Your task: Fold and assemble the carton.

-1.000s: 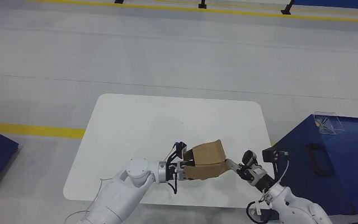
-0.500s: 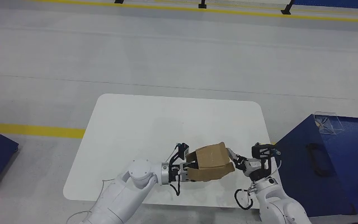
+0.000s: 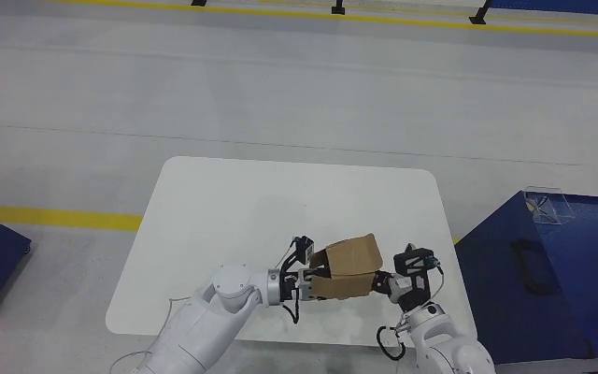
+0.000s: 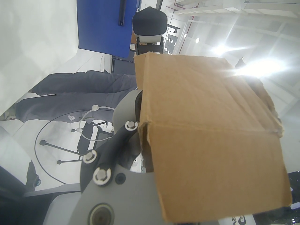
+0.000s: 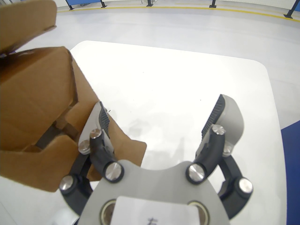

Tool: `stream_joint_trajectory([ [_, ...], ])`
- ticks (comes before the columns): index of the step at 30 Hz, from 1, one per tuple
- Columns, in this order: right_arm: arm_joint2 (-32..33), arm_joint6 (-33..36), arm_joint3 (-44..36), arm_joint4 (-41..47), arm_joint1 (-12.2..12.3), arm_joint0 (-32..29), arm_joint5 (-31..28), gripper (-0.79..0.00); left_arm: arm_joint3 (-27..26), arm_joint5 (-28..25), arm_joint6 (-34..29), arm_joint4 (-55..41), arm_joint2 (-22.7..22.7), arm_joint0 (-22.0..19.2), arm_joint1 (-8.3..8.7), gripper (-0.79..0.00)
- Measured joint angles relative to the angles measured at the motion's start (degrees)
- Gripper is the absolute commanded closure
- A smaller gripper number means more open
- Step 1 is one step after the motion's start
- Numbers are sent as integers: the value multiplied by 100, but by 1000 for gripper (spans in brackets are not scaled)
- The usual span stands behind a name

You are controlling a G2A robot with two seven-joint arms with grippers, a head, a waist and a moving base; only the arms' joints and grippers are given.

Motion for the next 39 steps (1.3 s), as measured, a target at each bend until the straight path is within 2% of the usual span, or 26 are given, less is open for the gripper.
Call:
stream_joint_trajectory([
  [15, -9, -31, 31, 0, -79, 2, -48, -785, 18, 49, -16, 11, -18, 1, -4, 0],
  [20, 310, -1, -42, 621, -89, -56, -252, -785, 35, 53, -4, -2, -10, -25, -15, 0],
  [25, 1162, 369, -36, 1861, -47, -262, -903, -785, 79, -19, -56, -82, -29, -40, -26, 0],
  [30, 2060, 1083, 250, 3148, 12, -366, -1566, -785, 130, -101, -113, -134, -29, -65, -39, 0],
  [34, 2284, 1743, 535, 3189, 64, -307, -1777, -785, 157, -33, -209, -35, 18, -122, -43, 0],
  [39, 1908, 2051, 790, 2769, 64, -146, -1697, -785, 167, 30, -238, 17, 39, -146, -42, 0],
])
